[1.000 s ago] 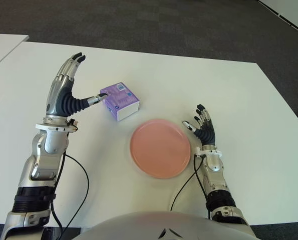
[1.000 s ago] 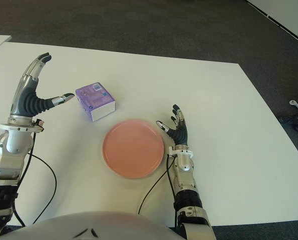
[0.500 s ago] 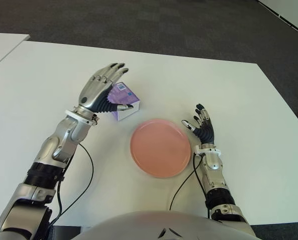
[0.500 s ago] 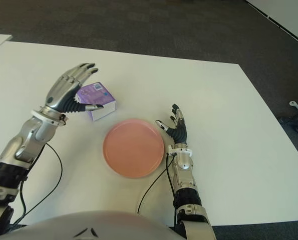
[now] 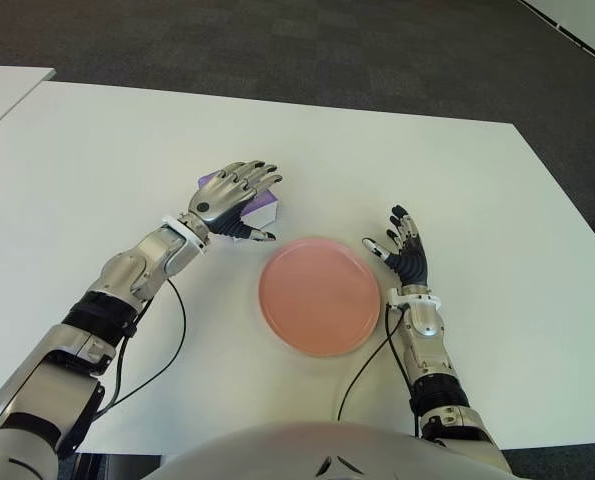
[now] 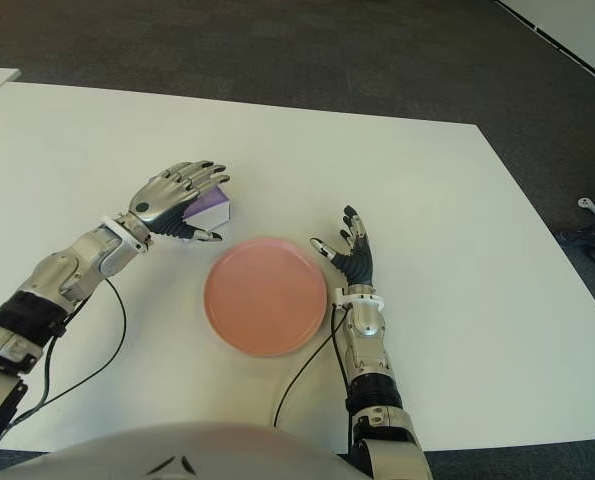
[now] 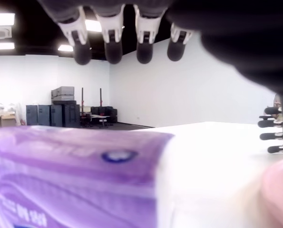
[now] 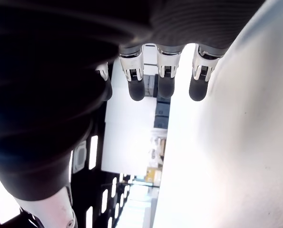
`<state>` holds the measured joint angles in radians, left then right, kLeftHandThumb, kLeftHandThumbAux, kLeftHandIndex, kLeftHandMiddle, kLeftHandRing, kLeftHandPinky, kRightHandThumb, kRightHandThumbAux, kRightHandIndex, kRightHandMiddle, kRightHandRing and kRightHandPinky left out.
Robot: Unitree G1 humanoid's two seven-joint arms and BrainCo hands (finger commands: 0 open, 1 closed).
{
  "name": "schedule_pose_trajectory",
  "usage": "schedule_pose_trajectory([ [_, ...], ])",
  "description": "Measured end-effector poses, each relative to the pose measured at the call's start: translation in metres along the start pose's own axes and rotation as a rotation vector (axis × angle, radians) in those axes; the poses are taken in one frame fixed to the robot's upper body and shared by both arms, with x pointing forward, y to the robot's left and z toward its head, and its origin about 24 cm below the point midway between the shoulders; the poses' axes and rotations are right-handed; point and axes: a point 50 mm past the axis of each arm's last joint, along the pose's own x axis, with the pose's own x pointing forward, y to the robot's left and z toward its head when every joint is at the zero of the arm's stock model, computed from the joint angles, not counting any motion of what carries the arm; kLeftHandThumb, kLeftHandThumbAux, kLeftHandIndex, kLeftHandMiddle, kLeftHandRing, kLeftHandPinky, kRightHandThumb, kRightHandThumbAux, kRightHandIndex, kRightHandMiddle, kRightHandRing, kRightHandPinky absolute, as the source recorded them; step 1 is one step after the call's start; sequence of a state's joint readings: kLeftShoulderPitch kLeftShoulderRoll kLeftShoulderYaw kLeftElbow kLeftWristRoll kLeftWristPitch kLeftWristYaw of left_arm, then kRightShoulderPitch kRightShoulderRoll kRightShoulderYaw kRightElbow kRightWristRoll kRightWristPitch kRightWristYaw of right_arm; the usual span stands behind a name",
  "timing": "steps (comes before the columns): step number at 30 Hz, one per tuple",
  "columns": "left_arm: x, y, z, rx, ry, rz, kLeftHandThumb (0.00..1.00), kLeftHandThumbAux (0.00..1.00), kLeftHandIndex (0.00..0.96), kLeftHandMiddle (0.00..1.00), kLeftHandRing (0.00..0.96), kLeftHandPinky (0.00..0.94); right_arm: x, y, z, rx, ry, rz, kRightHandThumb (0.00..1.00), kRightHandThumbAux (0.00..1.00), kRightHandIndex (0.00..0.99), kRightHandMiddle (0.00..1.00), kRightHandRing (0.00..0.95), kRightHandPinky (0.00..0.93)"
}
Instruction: Put the tissue paper into the plate.
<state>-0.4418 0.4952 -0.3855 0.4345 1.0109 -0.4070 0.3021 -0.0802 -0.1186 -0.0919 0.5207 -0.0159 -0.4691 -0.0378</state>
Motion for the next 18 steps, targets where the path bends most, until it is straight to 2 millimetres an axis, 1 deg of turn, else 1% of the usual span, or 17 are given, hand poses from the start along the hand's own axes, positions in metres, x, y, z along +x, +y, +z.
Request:
schedule_pose_trajectory([
  [18,0.014,0.003,0.011,-0.046,-0.055,-0.069,0.000,0.330,0.000,0.000,0.000,0.000,0.001,0.002,0.001,-0.003,0.011,-0.006,0.000,0.808,0.000,0.000,0.000,0.024],
])
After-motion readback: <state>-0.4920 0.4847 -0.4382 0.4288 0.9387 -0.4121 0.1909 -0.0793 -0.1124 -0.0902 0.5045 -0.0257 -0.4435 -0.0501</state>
